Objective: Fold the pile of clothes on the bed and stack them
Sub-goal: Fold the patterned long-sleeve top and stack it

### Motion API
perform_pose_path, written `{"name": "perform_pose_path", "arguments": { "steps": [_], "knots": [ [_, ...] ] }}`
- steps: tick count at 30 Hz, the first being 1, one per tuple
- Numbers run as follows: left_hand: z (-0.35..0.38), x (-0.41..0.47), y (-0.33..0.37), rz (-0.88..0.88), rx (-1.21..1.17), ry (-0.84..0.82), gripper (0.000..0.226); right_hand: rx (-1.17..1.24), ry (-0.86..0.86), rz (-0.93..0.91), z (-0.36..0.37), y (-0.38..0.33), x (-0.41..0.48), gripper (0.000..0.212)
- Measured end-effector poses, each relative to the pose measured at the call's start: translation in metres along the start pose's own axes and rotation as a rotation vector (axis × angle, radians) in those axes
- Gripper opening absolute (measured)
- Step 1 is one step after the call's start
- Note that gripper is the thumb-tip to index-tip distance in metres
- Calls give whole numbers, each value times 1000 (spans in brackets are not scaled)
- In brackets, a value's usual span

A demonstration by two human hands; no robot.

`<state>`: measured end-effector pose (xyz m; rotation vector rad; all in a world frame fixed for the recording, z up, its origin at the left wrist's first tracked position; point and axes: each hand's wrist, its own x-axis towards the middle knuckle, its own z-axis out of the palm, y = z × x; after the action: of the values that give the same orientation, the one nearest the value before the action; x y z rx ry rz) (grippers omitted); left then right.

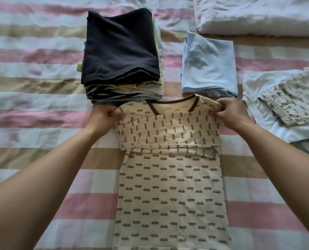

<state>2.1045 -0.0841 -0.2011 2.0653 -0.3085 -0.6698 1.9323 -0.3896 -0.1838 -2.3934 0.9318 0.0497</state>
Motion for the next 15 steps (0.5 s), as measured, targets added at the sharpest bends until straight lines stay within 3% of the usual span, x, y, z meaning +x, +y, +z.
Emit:
{"name": "perform_pose_path", "arguments": {
  "steps": [4, 10, 15],
  "knots": [
    [-13, -49, 2, 206, -18, 26, 16, 96, 133, -165, -13, 2, -53, 18],
    [-20, -138, -21, 525, 349, 56, 15, 0, 247, -417, -12, 27, -161, 8],
    [-8, -197, -61, 464, 469, 63, 10, -90, 196, -478, 14, 49, -226, 18]
  ]
}}
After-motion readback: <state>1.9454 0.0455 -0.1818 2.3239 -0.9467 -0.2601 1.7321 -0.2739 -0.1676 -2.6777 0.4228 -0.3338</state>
